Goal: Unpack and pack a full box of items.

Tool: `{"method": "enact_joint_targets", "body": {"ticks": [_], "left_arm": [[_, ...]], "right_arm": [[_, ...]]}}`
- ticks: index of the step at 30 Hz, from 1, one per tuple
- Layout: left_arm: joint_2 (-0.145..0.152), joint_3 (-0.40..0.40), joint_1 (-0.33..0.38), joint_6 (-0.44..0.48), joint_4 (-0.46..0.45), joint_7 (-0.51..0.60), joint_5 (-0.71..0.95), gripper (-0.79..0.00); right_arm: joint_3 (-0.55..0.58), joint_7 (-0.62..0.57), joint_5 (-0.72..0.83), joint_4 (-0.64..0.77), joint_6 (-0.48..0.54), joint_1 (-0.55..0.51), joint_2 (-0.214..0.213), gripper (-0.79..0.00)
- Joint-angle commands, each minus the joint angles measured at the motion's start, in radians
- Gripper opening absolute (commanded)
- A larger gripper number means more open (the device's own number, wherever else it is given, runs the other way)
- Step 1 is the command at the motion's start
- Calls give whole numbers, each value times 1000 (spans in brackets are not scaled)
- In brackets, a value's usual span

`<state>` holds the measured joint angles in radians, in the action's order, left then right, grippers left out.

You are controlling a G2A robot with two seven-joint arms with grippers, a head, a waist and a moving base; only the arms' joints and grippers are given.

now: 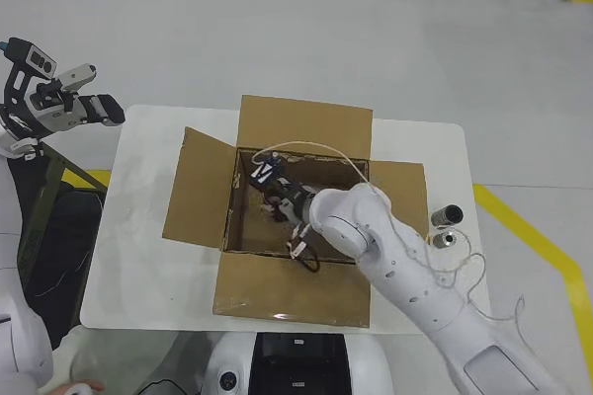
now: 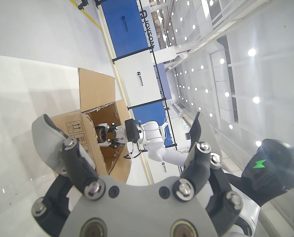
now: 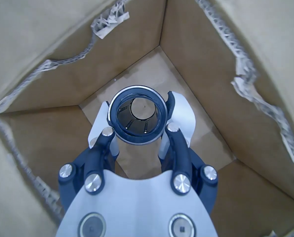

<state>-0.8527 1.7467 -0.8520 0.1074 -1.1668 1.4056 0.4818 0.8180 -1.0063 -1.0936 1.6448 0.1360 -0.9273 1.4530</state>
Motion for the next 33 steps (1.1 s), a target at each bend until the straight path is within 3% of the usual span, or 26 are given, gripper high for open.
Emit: {"method": "enact_joint_targets", "body": {"ticks": [1, 10, 33], "left_arm": [[0, 0, 0, 0, 0, 0, 0, 0], [0, 0, 0, 0, 0, 0, 0, 0], [0, 0, 0, 0, 0, 0, 0, 0]], "right_arm": [[38, -19, -14, 90, 11, -53, -15, -785], [156, 8, -89, 327, 31, -248, -59, -785], [506, 141, -74, 623, 17, -605, -124, -785]]}}
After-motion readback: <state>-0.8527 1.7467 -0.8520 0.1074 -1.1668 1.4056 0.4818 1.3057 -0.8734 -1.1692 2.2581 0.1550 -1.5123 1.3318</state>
